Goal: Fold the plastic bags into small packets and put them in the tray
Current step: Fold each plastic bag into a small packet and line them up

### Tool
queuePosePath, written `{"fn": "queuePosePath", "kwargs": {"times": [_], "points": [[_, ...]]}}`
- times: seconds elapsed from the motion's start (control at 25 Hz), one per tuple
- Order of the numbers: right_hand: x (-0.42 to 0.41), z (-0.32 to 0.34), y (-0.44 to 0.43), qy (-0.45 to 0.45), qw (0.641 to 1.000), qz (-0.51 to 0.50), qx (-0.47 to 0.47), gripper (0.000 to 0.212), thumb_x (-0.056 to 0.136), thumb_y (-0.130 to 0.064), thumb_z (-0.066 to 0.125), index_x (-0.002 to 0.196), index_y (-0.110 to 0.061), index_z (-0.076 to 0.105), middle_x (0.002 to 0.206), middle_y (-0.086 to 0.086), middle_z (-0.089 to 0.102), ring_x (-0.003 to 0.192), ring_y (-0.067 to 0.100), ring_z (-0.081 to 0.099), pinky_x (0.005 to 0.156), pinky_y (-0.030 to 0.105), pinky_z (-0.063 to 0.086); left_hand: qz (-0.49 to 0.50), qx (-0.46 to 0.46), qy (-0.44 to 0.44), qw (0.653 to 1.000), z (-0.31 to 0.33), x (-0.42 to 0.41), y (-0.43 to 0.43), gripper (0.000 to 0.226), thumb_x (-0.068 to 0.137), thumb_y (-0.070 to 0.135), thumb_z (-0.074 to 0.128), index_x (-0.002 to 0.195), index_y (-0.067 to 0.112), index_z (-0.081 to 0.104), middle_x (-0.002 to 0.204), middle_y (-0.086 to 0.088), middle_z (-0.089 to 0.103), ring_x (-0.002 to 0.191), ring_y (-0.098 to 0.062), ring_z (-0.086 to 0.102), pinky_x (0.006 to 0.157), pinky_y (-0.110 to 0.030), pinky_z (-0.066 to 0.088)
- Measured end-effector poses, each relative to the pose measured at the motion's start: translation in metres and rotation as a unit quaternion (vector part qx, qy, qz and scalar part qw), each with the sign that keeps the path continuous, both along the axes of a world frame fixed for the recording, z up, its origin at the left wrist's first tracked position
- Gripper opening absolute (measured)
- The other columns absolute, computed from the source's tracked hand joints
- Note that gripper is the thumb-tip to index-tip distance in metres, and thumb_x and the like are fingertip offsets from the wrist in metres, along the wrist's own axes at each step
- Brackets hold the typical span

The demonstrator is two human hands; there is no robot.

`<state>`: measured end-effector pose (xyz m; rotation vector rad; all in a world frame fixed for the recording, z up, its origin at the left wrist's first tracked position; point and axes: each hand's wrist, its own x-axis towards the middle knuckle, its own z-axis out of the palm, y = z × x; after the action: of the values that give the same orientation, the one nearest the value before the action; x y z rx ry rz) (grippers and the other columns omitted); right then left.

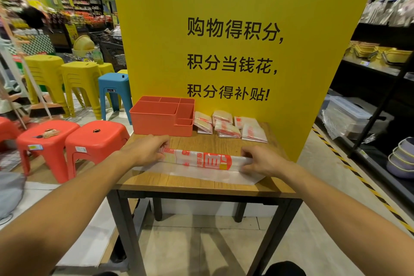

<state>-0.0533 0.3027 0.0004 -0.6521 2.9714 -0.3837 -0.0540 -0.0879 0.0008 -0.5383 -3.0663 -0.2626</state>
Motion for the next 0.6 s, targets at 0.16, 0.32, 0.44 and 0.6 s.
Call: {"fn": "queuePosePath", "kwargs": {"times": [0.16,0.32,0.44,0.6], "points": [[-0.002,0.010,0.010,0.053,0.998,0.010,0.046,0.019,0.088,-0.031,0.072,0.093,-0.030,0.053,0.091,-0.008,0.063,0.082,0.016,0.059,0.065,0.035,0.050,0.009,-0.050,0.057,0.997,0.013,0.006,-0.006,0.032,0.096,0.019,0.064,0.087,0.036,0.039,0.078,0.011,0.057,0.070,-0.010,0.052,0.058,-0.034,0.037],[-0.005,0.011,0.012,0.102,0.994,0.008,0.044,0.024,0.092,-0.022,0.068,0.094,-0.032,0.046,0.089,-0.011,0.059,0.080,0.014,0.056,0.059,0.029,0.044,0.007,-0.058,0.065,0.996,0.016,0.010,-0.004,0.031,0.094,0.011,0.057,0.085,0.032,0.034,0.073,0.006,0.054,0.064,-0.015,0.050,0.053,-0.033,0.030],[-0.006,0.002,0.008,0.083,0.996,0.023,0.032,0.024,0.092,-0.016,0.062,0.092,-0.032,0.045,0.090,-0.007,0.057,0.081,0.015,0.055,0.063,0.031,0.047,0.002,-0.062,0.047,0.997,0.010,0.008,-0.005,0.030,0.094,0.013,0.056,0.083,0.031,0.035,0.076,0.004,0.056,0.068,-0.018,0.055,0.056,-0.033,0.036],[-0.008,-0.002,0.009,0.060,0.998,0.023,0.014,0.020,0.094,-0.012,0.059,0.092,-0.029,0.048,0.090,-0.006,0.056,0.080,0.014,0.053,0.062,0.029,0.043,-0.015,-0.031,-0.005,0.999,0.004,0.005,-0.008,0.028,0.090,0.028,0.069,0.083,0.030,0.042,0.094,0.011,0.056,0.088,-0.014,0.056,0.068,-0.027,0.042]]}}
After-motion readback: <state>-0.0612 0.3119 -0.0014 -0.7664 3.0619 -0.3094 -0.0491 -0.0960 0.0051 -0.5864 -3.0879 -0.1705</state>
